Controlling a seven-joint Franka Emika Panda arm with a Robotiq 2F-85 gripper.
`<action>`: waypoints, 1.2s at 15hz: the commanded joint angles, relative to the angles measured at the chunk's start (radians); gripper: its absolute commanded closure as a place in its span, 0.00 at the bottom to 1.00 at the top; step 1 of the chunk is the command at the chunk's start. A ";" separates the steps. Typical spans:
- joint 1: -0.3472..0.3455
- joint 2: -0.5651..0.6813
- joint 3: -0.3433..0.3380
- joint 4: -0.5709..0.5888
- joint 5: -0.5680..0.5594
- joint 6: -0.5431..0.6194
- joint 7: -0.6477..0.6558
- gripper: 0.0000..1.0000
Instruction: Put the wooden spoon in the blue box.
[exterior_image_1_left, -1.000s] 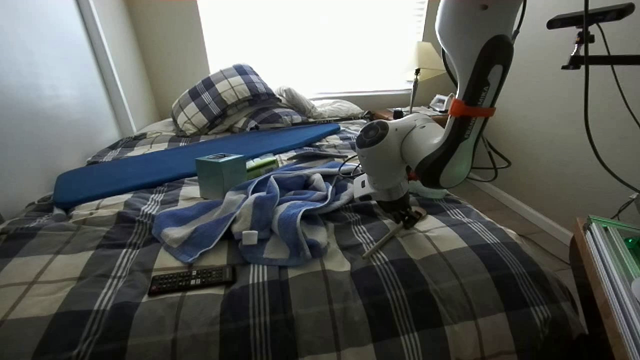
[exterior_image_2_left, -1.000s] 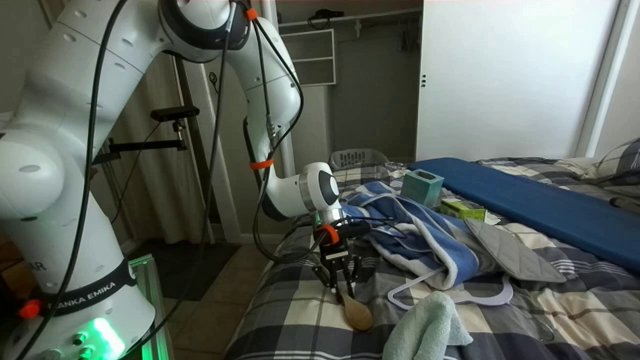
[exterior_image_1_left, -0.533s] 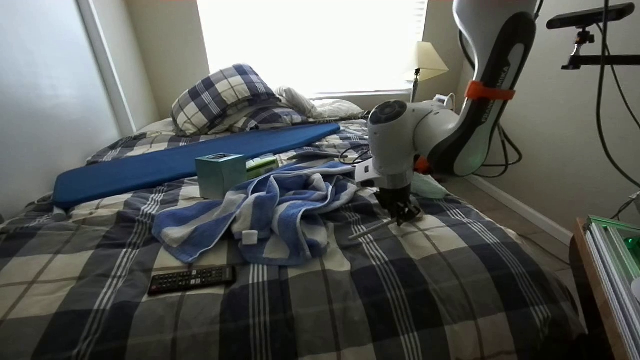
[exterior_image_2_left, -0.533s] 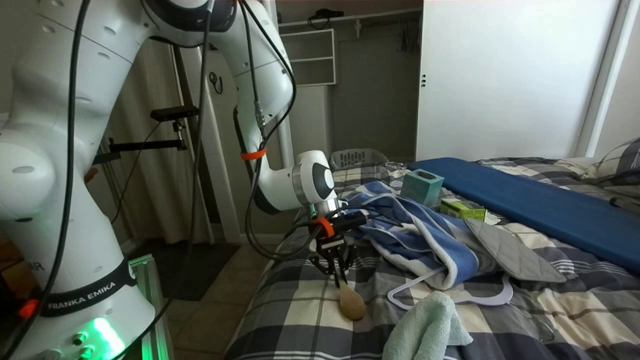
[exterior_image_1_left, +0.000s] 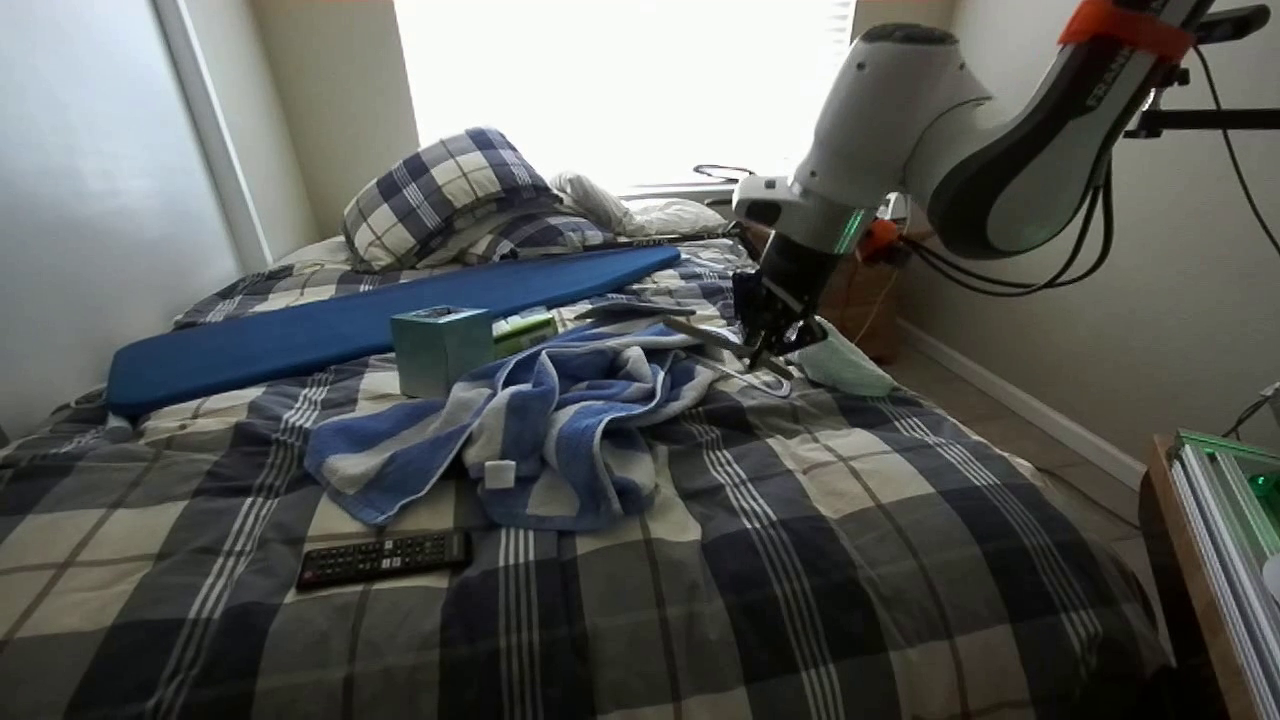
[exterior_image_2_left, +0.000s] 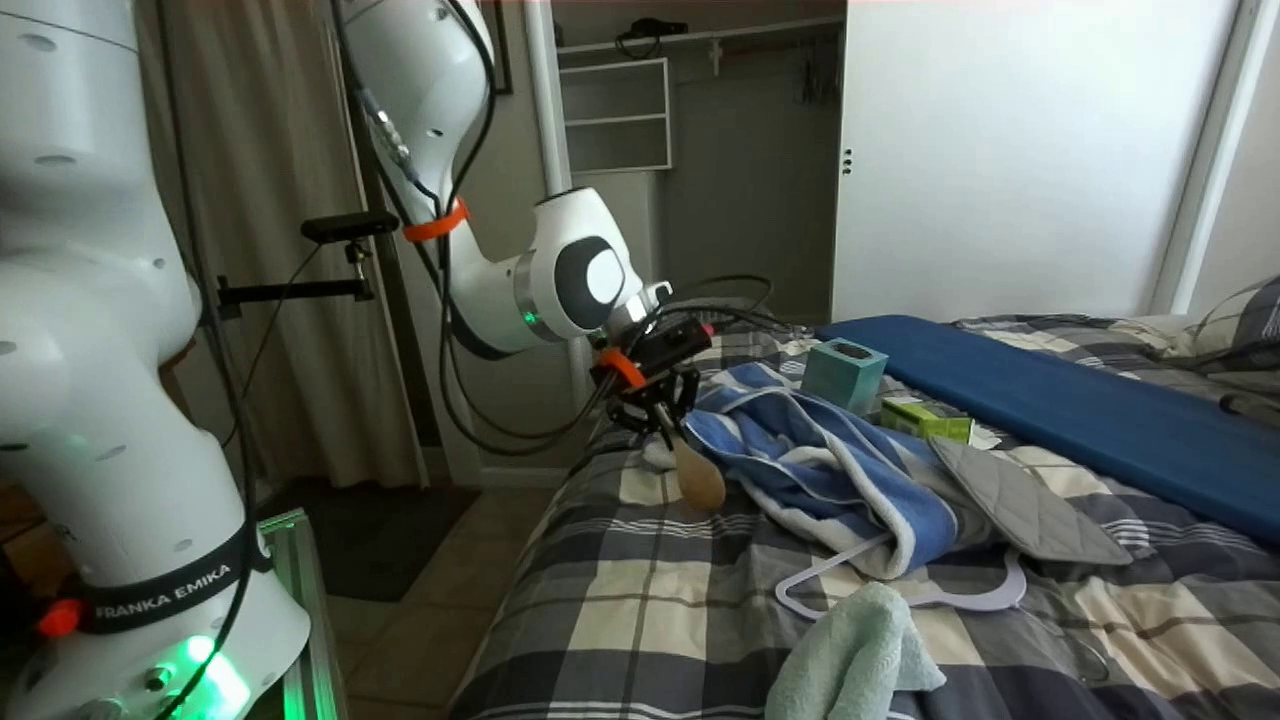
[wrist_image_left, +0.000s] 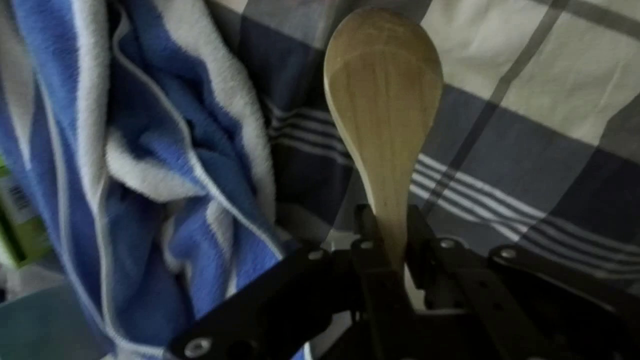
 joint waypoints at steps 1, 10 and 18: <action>-0.162 -0.064 0.176 -0.101 0.155 0.189 -0.201 0.96; -0.142 -0.029 0.162 -0.053 0.122 0.182 -0.164 0.96; -0.225 0.214 0.457 0.400 0.246 0.243 0.047 0.96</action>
